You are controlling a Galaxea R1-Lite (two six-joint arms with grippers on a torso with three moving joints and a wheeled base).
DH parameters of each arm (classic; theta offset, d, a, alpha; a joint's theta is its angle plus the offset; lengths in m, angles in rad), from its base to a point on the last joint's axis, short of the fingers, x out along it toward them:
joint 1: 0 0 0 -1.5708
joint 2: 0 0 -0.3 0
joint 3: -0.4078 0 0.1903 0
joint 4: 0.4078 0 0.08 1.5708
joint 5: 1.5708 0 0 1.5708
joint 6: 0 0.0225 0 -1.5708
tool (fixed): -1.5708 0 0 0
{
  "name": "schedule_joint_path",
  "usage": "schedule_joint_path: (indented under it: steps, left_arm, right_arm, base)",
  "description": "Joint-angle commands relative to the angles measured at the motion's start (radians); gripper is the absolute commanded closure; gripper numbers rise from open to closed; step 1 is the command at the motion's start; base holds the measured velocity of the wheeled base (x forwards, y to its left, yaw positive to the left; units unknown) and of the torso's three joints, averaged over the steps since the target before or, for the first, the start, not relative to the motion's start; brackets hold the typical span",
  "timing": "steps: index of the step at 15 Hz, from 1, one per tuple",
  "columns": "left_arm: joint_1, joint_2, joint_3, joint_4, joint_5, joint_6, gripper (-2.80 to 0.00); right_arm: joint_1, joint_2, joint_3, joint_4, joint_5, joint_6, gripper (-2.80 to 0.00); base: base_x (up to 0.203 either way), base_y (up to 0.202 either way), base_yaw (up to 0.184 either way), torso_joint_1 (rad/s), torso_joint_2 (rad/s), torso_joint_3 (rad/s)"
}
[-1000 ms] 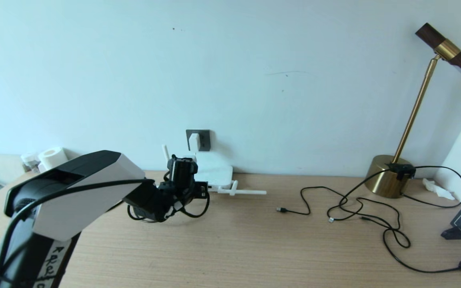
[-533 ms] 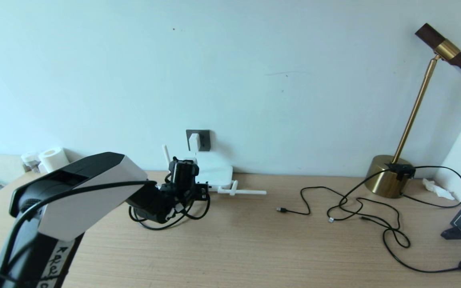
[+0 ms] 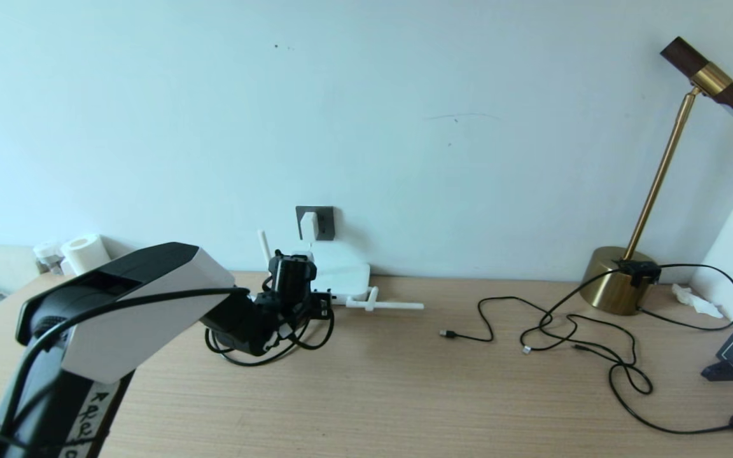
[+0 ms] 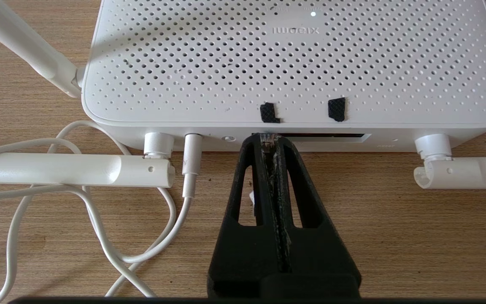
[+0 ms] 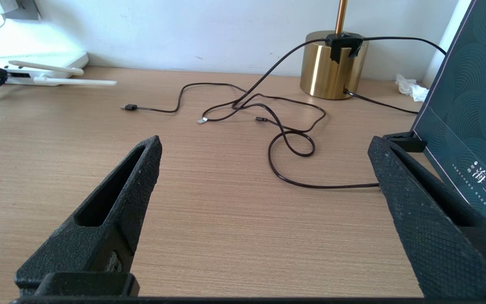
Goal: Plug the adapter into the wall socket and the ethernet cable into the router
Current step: Hand it to the other hand
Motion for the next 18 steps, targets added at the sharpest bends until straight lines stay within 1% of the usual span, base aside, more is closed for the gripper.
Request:
schedule_joint_path:
  steps: [1, 13, 16, 18]
  left_arm:
    - [0.000, 0.000, 0.001, -0.003, 0.002, -0.001, 0.00]
    - [0.000, -0.001, 0.002, -0.003, 0.002, -0.001, 0.00]
    - [-0.017, -0.029, 0.057, -0.014, 0.002, -0.004, 0.00]
    - [-0.031, -0.062, 0.122, -0.046, 0.002, -0.005, 0.00]
  right_arm:
    - [0.000, 0.002, 0.012, 0.000, 0.000, 0.000, -2.80]
    - [0.000, 0.002, 0.012, 0.000, 0.000, 0.000, -2.80]
    - [0.000, 0.002, 0.012, 0.000, 0.000, 0.000, -2.80]
    - [0.000, 0.002, 0.012, -0.001, 0.000, 0.000, -2.80]
  base:
    - [0.000, 0.000, 0.000, 0.000, 0.00, 0.000]
    - [0.000, 0.000, 0.000, 0.000, 0.00, 0.000]
    - [0.000, 0.000, 0.000, 0.000, 0.00, 0.000]
    - [0.000, 0.000, 0.000, 0.000, 0.00, 0.000]
